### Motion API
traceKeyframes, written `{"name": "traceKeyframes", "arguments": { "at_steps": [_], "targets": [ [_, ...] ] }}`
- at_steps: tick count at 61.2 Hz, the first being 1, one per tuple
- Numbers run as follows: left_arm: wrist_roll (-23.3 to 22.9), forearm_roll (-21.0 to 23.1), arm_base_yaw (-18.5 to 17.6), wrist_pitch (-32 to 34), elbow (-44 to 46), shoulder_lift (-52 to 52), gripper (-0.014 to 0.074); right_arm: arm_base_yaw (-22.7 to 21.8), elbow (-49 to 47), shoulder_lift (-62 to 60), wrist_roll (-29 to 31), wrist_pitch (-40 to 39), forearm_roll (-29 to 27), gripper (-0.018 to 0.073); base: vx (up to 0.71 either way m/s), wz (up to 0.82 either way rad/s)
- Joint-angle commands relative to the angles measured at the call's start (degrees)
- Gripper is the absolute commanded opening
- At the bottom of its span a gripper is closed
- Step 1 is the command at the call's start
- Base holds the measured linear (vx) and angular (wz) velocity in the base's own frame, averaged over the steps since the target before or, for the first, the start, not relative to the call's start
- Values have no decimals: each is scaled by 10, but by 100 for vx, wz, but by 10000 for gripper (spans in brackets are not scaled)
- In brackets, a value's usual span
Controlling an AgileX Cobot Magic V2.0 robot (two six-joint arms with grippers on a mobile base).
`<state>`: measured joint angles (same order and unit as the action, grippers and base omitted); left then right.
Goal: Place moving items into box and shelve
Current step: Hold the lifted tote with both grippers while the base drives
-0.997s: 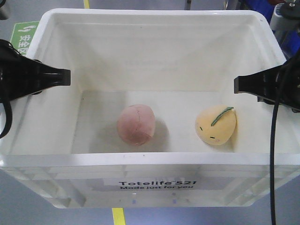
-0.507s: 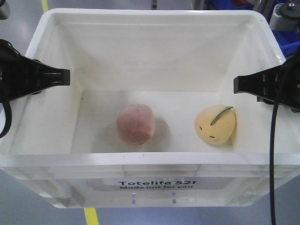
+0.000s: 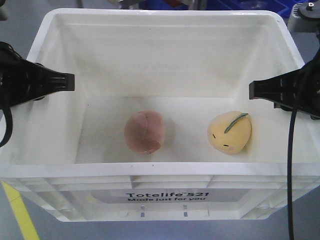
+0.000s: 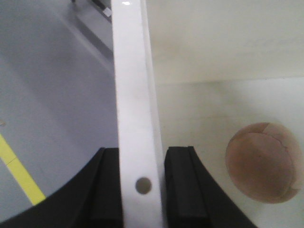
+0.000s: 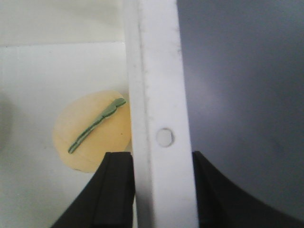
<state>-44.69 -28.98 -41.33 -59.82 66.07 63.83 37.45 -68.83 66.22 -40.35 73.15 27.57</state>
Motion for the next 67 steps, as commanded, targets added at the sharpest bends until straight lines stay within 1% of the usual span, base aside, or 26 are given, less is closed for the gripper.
{"name": "traceKeyframes", "arguments": {
  "at_steps": [1,35,67],
  "targets": [
    [0,-38,-7,65,25,-20,150,-1,-22,-14,-4,-32,54,152,21,-68],
    [0,-38,-7,65,25,-20,150,-1,-22,-14,-4,-32,54,152,19,-68],
    [0,-38,-7,64,25,-20,150,-1,-22,-14,-4,-32,54,152,19,-52]
  ]
}}
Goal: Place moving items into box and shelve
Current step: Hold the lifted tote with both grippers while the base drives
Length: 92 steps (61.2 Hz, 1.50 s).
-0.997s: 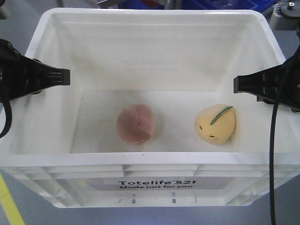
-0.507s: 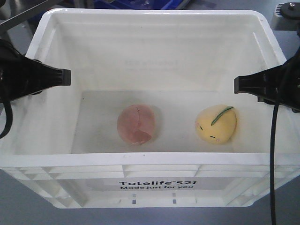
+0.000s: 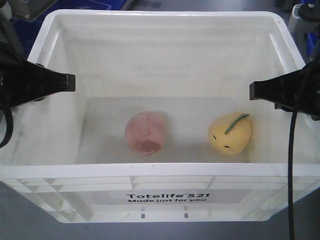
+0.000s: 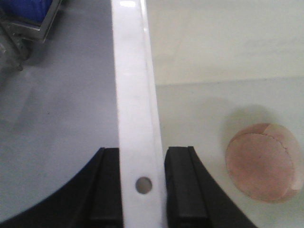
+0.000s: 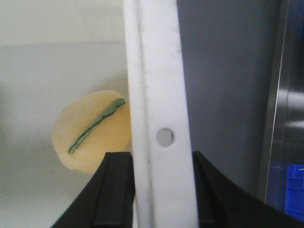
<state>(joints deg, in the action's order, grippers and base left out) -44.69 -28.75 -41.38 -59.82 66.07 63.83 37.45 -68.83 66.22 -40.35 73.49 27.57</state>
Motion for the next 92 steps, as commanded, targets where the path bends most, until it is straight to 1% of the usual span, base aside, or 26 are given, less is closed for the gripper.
{"name": "traceKeyframes", "arguments": {
  "at_steps": [1,45,92],
  "targets": [
    [0,-40,-7,64,25,-20,150,-1,-22,-14,-4,-35,54,152,22,-44],
    [0,-40,-7,64,25,-20,150,-1,-22,-14,-4,-34,54,152,25,-34],
    [0,-40,-7,64,25,-20,150,-1,-22,-14,-4,-34,54,152,34,-3]
  ]
}}
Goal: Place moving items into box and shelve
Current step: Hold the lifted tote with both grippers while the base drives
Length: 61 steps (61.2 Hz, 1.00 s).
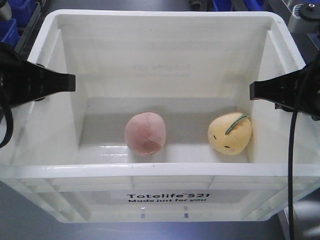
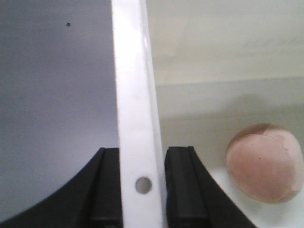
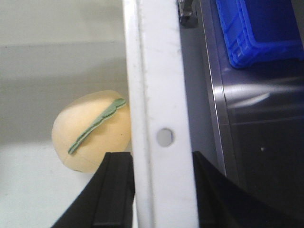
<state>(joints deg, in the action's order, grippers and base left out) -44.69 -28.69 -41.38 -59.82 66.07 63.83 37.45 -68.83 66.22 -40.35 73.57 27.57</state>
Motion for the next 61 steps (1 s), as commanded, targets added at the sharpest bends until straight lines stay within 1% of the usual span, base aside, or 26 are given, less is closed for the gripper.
{"name": "traceKeyframes", "arguments": {
  "at_steps": [1,61],
  "targets": [
    [0,-41,-7,64,25,-20,150,-1,-22,-14,-4,-35,54,152,38,-2],
    [0,-41,-7,64,25,-20,150,-1,-22,-14,-4,-35,54,152,40,-2]
  ]
}}
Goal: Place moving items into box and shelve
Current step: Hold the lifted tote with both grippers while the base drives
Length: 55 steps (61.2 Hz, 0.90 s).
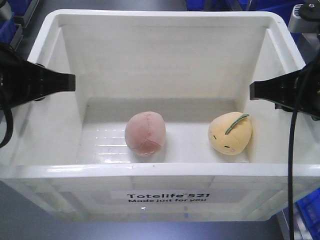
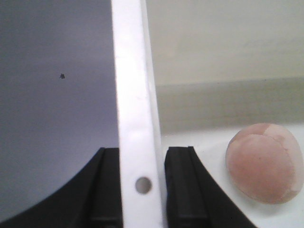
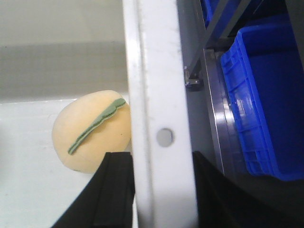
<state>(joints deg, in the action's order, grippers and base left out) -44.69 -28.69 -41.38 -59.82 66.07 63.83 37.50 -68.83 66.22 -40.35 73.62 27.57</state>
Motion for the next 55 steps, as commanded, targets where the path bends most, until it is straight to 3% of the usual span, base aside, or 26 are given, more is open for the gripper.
{"name": "traceKeyframes", "arguments": {
  "at_steps": [1,55],
  "targets": [
    [0,-41,-7,64,25,-20,150,-1,-22,-14,-4,-35,54,152,40,2],
    [0,-41,-7,64,25,-20,150,-1,-22,-14,-4,-35,54,152,39,4]
  ]
}}
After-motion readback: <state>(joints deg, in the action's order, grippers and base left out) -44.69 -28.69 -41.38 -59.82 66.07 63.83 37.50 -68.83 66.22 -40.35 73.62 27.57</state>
